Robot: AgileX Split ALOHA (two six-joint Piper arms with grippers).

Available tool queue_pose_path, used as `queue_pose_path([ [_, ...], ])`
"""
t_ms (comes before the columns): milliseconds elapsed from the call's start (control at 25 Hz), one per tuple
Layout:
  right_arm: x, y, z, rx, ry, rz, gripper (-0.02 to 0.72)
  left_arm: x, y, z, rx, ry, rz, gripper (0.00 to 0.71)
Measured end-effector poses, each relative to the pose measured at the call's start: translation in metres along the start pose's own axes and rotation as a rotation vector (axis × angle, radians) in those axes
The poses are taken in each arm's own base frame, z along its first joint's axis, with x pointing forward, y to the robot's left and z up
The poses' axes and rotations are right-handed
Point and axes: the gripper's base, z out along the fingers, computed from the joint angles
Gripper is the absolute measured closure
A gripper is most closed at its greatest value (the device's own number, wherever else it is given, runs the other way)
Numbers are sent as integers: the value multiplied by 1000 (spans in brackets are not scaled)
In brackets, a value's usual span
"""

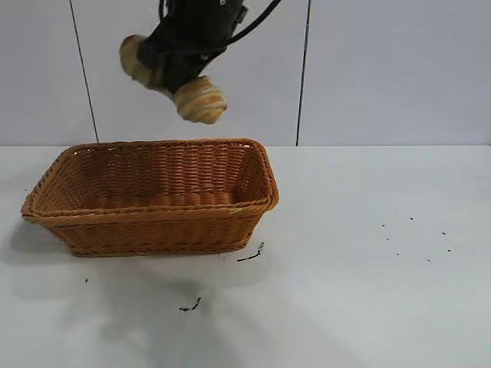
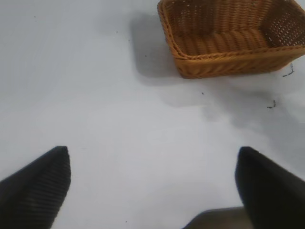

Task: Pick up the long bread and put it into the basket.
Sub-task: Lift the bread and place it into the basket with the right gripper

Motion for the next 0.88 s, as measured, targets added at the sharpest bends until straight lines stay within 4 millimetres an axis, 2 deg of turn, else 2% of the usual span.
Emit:
queue_pose_path([
  [280,14,15,45,-73,30,-16,615,0,0,0,0,0,0,18],
  [400,16,20,56,-100,20,3,615,0,0,0,0,0,0,18],
  [560,14,21,59,-104,-19,-9,605,0,0,0,0,0,0,18],
  [680,11,22,59,-114,-44,-6,493,0,0,0,0,0,0,18],
  [800,11,21,59,-110,-53,-3,270,0,0,0,0,0,0,18],
  [880,10,21,59,-105,-57,-2,154,0,0,0,0,0,0,18],
])
